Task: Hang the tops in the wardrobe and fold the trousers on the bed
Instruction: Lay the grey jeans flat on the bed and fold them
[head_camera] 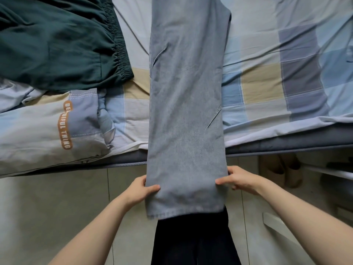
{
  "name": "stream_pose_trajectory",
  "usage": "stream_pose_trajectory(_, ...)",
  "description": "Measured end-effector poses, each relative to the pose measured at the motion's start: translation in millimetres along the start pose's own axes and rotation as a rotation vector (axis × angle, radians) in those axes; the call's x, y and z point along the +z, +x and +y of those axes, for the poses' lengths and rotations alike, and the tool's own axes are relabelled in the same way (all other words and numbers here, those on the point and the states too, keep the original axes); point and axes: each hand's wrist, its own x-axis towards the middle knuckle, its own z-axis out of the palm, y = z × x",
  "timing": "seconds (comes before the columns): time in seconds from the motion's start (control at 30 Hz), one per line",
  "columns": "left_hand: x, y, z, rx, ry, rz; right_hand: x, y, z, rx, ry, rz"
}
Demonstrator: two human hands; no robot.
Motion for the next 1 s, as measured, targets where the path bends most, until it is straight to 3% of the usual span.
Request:
stream_pose_trajectory(0.13, 6.1, -15.9, -9.3, -0.111, 0.072, 0.05, 16.9, -22.4, 11.3, 0.061, 0.033, -0.037)
stream_pose_trajectory(0.23, 4.6, -25.2, -4.1, -0.2, 0.007, 0.078, 28.6, -30.9, 8.8, 0.083, 0.275, 0.048)
stream_pose_trajectory(0.3, -1.1, -29.8, 9.5, -0.202, -0.042, 0.089, 29.3, -35.5, -3.6, 0.1, 0.294, 0.103)
stream_pose_trajectory(0.5, -42.8, -43.5, 112.1, 0.059, -0.004, 0.0, -23.9, -40.7, -78.5, 0.106, 0.381, 0.003)
stream_pose_trajectory(0.63, -84.8, -21.6, 207.0, 0.229, -0.169, -0.084, -90.5, -33.7, -158.4, -0.099, 0.55, 0.01)
stream_pose_trajectory(0.73, -104.8, 19.4, 263.4, 0.283, -0.269, 0.085, -126.3, -12.2, -196.9, -0.255, 0.755, 0.243)
stream_pose_trajectory(0.83, -98.9, 67.0, 261.2, 0.242, -0.008, 0.364, -136.2, 18.6, -191.5, -0.191, 0.697, 0.557)
stream_pose_trajectory(0.93, -69.6, 95.4, 217.6, 0.086, 0.094, 0.359, -115.5, 44.5, -156.8, 0.014, 0.459, 0.561)
stream_pose_trajectory(1.0, -51.5, 103.4, 191.5, 0.075, 0.066, 0.393, -94.6, 57.2, -137.2, 0.0, 0.341, 0.484)
